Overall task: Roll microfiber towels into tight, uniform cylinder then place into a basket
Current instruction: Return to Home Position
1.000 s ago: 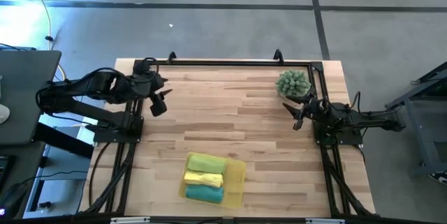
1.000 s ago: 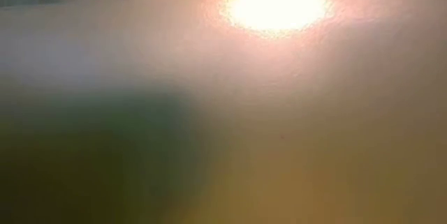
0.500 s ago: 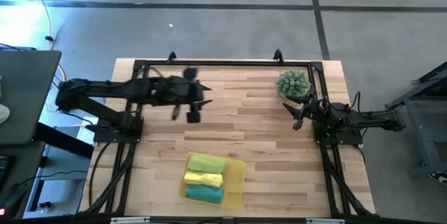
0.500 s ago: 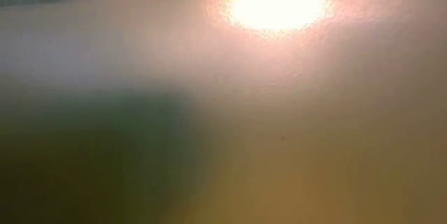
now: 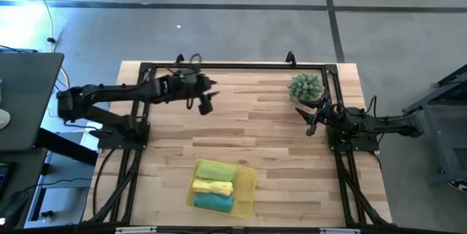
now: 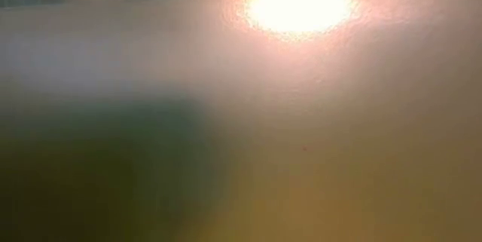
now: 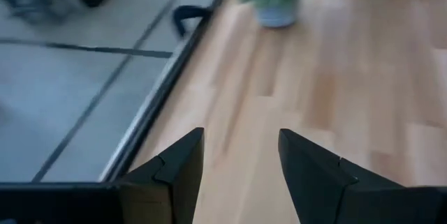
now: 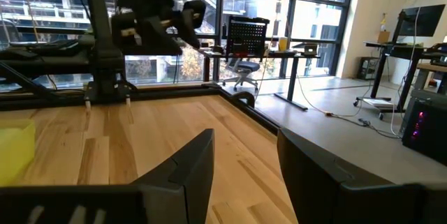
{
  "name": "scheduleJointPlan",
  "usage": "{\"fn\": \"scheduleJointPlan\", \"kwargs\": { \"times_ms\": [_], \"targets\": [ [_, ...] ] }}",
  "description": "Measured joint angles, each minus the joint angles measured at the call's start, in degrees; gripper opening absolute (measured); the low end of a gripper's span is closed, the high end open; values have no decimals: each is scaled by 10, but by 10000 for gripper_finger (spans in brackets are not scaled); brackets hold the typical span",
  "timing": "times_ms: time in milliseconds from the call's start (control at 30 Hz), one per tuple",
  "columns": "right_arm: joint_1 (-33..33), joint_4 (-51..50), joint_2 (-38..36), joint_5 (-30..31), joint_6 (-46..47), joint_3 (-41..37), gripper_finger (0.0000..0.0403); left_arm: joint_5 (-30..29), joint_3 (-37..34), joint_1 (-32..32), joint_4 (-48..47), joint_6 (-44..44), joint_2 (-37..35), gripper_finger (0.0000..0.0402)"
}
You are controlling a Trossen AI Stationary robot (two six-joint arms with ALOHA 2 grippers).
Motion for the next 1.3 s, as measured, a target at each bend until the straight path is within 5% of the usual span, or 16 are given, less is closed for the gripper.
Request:
{"fn": "scheduleJointPlan", "kwargs": {
  "times_ms": [333,767,967,1300],
  "targets": [
    [0,0,0,0,0,0,149,-66,-189,70,51,-113,-193,175],
    [0,0,0,0,0,0,149,-68,-437,93,358,-125,-378,175],
    [0,0,0,0,0,0,149,-68,-498,93,430,-125,-422,175],
    [0,0,0,0,0,0,149,-68,-497,91,413,-125,-443,175]
  ]
}}
